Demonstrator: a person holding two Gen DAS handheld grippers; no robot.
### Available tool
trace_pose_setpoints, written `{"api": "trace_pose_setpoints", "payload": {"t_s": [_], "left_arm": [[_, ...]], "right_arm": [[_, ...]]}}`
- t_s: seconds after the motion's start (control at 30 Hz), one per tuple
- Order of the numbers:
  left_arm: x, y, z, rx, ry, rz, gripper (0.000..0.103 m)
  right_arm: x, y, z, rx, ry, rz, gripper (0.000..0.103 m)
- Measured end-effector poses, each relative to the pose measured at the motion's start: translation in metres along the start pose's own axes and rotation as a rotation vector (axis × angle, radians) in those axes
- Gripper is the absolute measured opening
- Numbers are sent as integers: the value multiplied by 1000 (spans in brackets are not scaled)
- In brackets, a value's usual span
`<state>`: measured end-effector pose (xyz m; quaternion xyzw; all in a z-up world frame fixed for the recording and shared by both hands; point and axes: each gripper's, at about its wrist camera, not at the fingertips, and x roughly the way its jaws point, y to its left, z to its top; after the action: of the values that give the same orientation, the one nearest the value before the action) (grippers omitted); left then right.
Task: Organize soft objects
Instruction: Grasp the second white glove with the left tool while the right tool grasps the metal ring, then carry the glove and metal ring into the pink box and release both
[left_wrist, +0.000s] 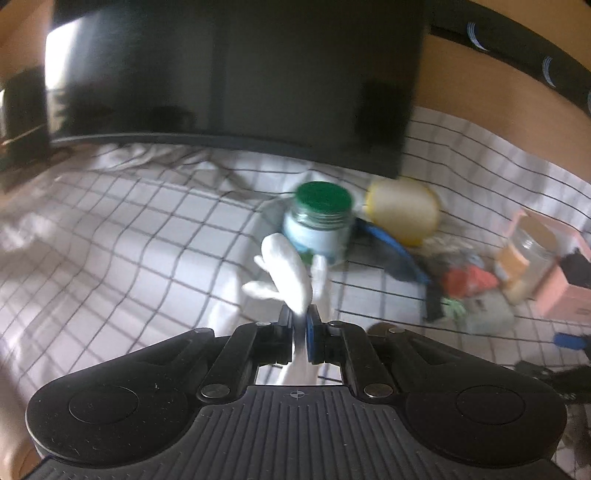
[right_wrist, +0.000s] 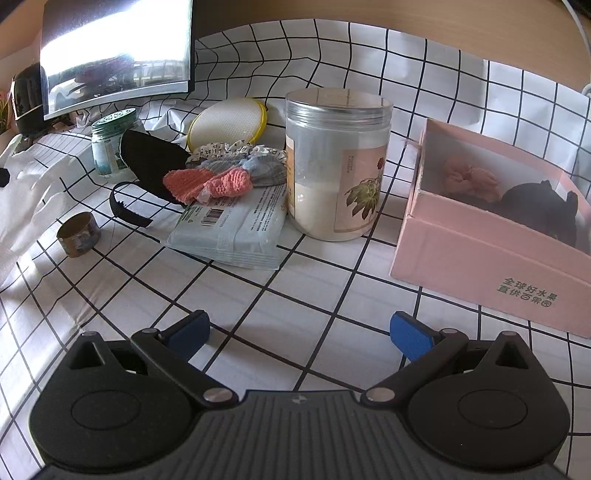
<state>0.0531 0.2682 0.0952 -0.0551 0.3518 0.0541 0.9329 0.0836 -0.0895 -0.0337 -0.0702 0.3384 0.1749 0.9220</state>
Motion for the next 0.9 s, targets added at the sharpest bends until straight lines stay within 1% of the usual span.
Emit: {"api": "trace_pose_setpoints", "payload": {"t_s": [0.07,0.1,0.13,0.17,0.23,0.33,0.37,0.4,0.47,0.57,0.63,0.67,0.7,0.73,0.77,0.8,0.9], "left_arm": [[4,4,-5,-31,20,-6,9],[8,4,-7,-45,38,-28,10],[11,3,-10,-48,53,-51,11],[13,2,-14,-45,62,-66,15],[18,-2,-21,-19,65,-77,15],[31,-10,-34,43,118,-62,17],[35,-10,-38,58,134,-49,18],[37,-10,-41,67,140,-36,19],[39,-5,-45,61,143,-10,19],[40,6,-48,25,149,-29,21],[42,10,-49,23,154,-49,21],[43,12,-48,20,155,-59,22],[43,13,-48,17,156,-67,22],[44,14,-47,12,156,-74,23],[45,16,-47,9,154,-80,23],[46,17,-46,8,152,-85,23],[50,16,-44,28,149,-88,25]], "right_arm": [[1,1,2,-4,9,4,103],[1,3,4,-7,23,13,103],[1,7,8,-10,41,41,103],[-2,12,11,-12,38,81,103],[-10,32,18,-58,-2,139,103],[-13,75,33,-169,-43,229,102],[-10,90,39,-193,-48,258,100],[-7,102,44,-211,-46,282,96],[3,124,53,-239,-39,316,93],[26,150,64,-259,-23,323,91],[41,160,71,-251,2,310,85],[49,161,75,-240,19,312,79],[55,162,78,-230,35,313,69],[57,162,79,-224,47,316,63],[57,162,79,-222,57,320,45],[56,161,80,-222,60,318,44],[38,156,78,-210,33,307,44]]}}
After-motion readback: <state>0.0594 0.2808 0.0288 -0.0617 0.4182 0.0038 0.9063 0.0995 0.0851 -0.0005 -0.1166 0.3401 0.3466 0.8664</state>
